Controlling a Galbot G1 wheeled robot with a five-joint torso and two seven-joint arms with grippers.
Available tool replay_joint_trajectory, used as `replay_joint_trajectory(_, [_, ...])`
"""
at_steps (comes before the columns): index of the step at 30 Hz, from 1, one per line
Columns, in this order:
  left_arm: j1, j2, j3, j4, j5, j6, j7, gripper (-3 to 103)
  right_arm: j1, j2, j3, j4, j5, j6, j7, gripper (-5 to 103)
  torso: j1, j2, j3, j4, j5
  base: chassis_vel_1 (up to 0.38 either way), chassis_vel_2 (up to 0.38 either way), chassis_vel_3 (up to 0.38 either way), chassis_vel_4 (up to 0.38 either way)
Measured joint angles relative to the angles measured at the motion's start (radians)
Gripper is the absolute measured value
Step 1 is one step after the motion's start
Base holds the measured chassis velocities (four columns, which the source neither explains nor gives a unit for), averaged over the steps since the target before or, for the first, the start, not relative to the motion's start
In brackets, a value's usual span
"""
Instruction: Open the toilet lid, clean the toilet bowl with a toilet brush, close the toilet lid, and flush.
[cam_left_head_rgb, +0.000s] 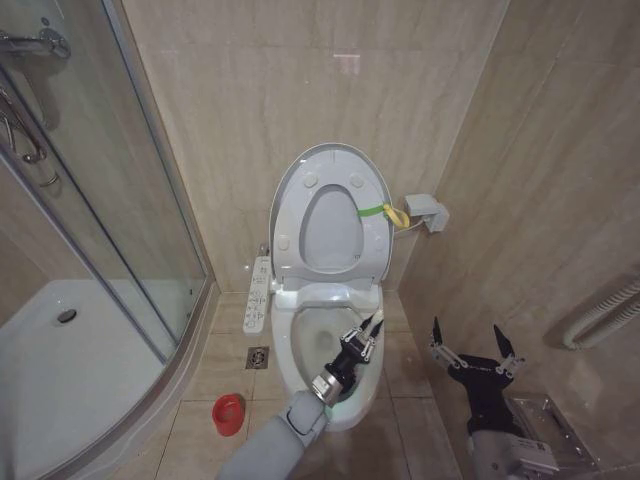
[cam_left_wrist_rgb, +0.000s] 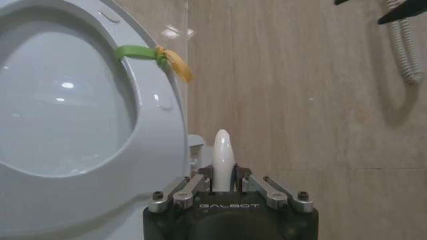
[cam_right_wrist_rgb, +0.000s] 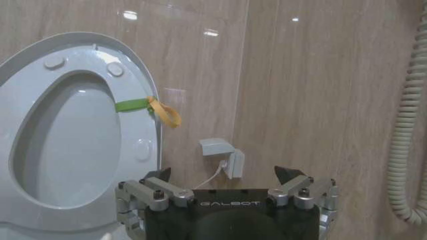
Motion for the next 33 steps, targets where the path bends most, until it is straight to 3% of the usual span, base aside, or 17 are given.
replay_joint_trajectory(10, [-0.048, -0.007, 0.008, -0.045, -0.055, 0.002, 0.001, 21, 0.0, 0.0, 0.0, 0.0, 0.0, 0.0, 0.0, 100, 0.0, 0.0, 0.0, -0.0003, -0.0001, 0.0, 0.0, 0.0, 0.0])
replay_joint_trajectory(20, [-0.055, -0.028, -0.016, 0.108, -0.059, -0.023, 0.035, 21, 0.0, 0.0, 0.0, 0.0, 0.0, 0.0, 0.0, 100, 0.0, 0.0, 0.0, 0.0, -0.0001, 0.0, 0.0, 0.0, 0.0])
replay_joint_trajectory(33, [-0.032, -0.012, 0.027, -0.043, -0.071, 0.002, 0.032, 20, 0.0, 0.0, 0.0, 0.0, 0.0, 0.0, 0.0, 100, 0.0, 0.0, 0.0, -0.0001, 0.0, 0.0, 0.0, 0.0, 0.0])
